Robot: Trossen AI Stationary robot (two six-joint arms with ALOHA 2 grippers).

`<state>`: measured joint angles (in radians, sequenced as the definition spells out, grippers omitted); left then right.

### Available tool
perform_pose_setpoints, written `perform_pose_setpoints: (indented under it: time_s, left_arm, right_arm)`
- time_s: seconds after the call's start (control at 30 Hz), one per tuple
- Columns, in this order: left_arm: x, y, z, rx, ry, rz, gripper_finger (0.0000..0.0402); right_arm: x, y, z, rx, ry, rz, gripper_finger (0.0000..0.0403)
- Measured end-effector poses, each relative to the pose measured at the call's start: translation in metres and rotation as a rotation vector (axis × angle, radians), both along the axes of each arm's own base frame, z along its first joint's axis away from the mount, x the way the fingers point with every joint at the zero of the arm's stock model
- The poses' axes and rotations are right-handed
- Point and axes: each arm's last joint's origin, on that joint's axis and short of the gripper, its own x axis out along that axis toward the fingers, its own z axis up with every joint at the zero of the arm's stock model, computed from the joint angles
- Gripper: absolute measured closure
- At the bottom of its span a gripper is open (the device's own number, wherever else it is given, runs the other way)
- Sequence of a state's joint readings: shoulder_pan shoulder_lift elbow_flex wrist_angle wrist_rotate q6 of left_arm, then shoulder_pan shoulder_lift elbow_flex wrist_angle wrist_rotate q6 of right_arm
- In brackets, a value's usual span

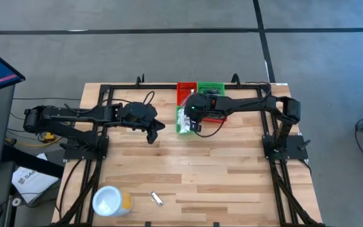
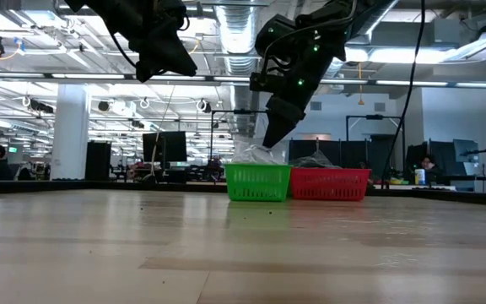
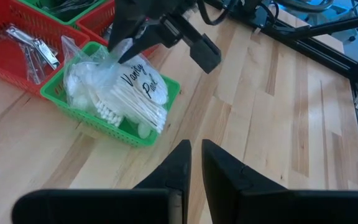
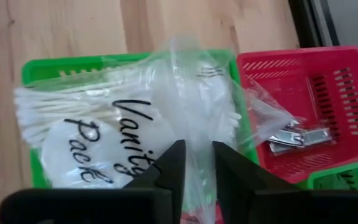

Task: Pick & Place Travel size toiletries
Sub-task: Put the white cotton pack into the left green bin, then put the nail cutter into the left red bin

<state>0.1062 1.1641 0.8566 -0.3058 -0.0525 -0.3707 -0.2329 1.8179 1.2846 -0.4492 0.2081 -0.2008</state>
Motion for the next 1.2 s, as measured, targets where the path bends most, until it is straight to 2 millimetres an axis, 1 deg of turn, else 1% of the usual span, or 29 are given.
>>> perform_pose_setpoints:
  time_s: [0.23, 0.43, 0.57, 0.77, 0.97, 1.07, 1.2]
  left_arm:
    - [0.000, 0.000, 0.000, 0.000, 0.000, 0.000, 0.0371]
    - [0.000, 0.000, 0.000, -0.001, 0.000, -0.001, 0.0371]
    - [0.000, -0.004, -0.001, -0.005, 0.006, -0.068, 0.0371]
    - [0.001, -0.021, -0.001, 0.027, 0.012, -0.204, 0.0371]
    - [0.001, -0.044, -0.003, 0.056, 0.022, -0.321, 0.0371]
    - [-0.002, -0.060, -0.010, 0.097, 0.035, -0.415, 0.0371]
    - [-0.009, -0.076, -0.024, 0.110, 0.075, -0.479, 0.0368]
  right_arm:
    - [0.000, 0.003, 0.001, 0.001, 0.020, 0.014, 0.0274]
    - [0.005, 0.006, 0.018, -0.003, 0.021, 0.030, 0.0237]
    - [0.008, 0.010, 0.024, -0.007, 0.004, 0.043, 0.0224]
    - [0.010, 0.018, 0.030, -0.003, 0.017, 0.063, 0.0218]
    - [0.013, 0.030, 0.039, 0.000, 0.018, 0.090, 0.0224]
    - [0.015, 0.040, 0.041, 0.010, 0.016, 0.099, 0.0229]
    - [0.014, 0.052, 0.042, 0.019, 0.053, 0.126, 0.0234]
